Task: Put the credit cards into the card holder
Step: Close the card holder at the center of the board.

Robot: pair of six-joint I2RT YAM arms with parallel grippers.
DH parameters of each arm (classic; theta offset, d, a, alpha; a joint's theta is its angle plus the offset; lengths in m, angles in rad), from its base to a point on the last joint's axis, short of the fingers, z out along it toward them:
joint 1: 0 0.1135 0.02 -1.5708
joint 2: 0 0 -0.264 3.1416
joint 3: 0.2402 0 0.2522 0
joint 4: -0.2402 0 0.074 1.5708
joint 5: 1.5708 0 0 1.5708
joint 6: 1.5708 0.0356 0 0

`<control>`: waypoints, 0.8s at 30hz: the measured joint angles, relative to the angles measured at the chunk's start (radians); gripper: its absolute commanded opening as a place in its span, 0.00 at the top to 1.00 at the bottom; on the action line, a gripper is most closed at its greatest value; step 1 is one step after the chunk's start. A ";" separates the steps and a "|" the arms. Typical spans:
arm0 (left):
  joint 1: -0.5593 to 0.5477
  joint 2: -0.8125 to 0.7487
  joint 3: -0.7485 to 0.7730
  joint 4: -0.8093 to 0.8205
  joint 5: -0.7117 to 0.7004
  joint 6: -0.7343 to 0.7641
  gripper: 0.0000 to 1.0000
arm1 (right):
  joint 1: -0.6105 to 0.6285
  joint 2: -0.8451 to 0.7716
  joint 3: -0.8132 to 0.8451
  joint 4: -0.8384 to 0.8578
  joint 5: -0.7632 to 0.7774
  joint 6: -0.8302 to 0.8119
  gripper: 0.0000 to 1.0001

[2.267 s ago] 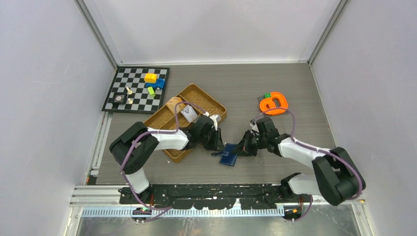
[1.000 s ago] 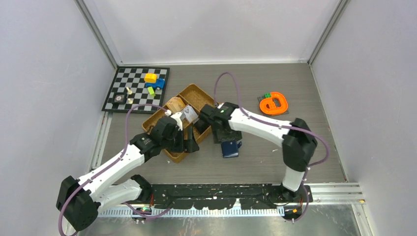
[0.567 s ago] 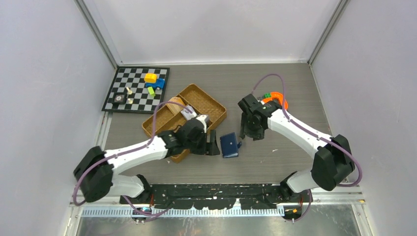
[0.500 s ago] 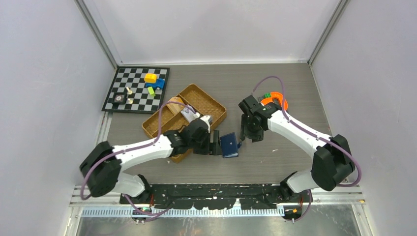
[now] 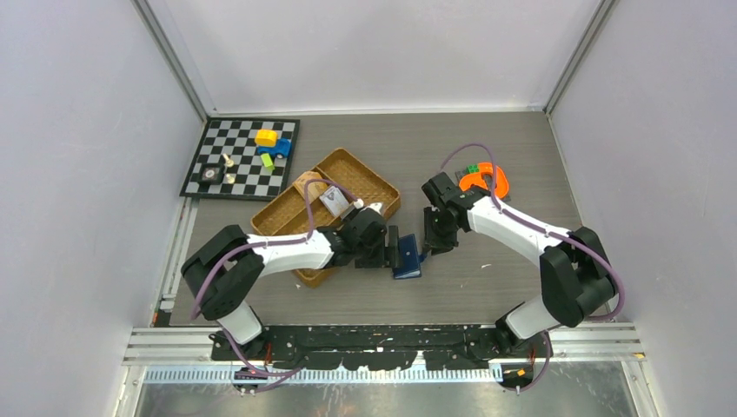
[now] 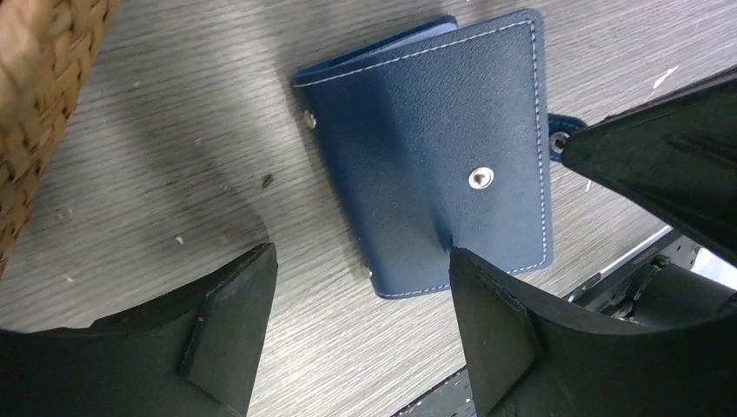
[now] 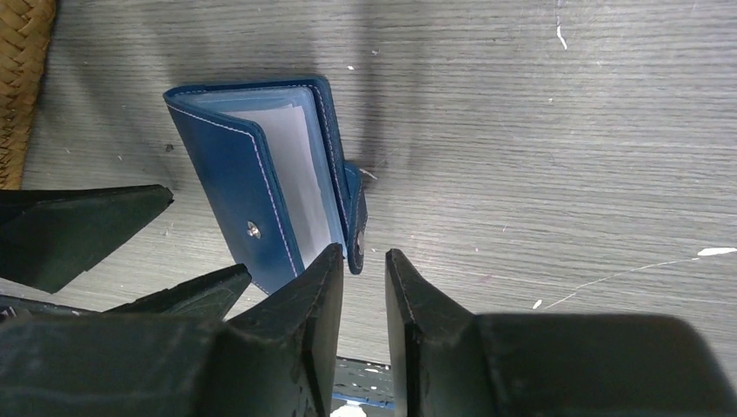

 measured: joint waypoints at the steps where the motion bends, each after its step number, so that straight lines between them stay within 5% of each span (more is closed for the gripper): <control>1: 0.000 0.006 0.006 0.005 -0.001 -0.002 0.25 | -0.002 0.002 -0.003 0.004 -0.002 -0.003 0.76; 8: 0.000 0.044 0.032 0.018 -0.027 -0.004 0.34 | -0.006 0.008 -0.011 0.027 -0.013 -0.009 0.85; 12: 0.000 0.074 0.060 0.018 -0.034 0.000 0.44 | -0.006 0.008 -0.012 0.027 -0.019 -0.011 0.99; 24: -0.002 0.142 0.120 0.006 -0.039 0.028 0.61 | -0.007 0.003 -0.027 0.053 -0.064 -0.017 1.00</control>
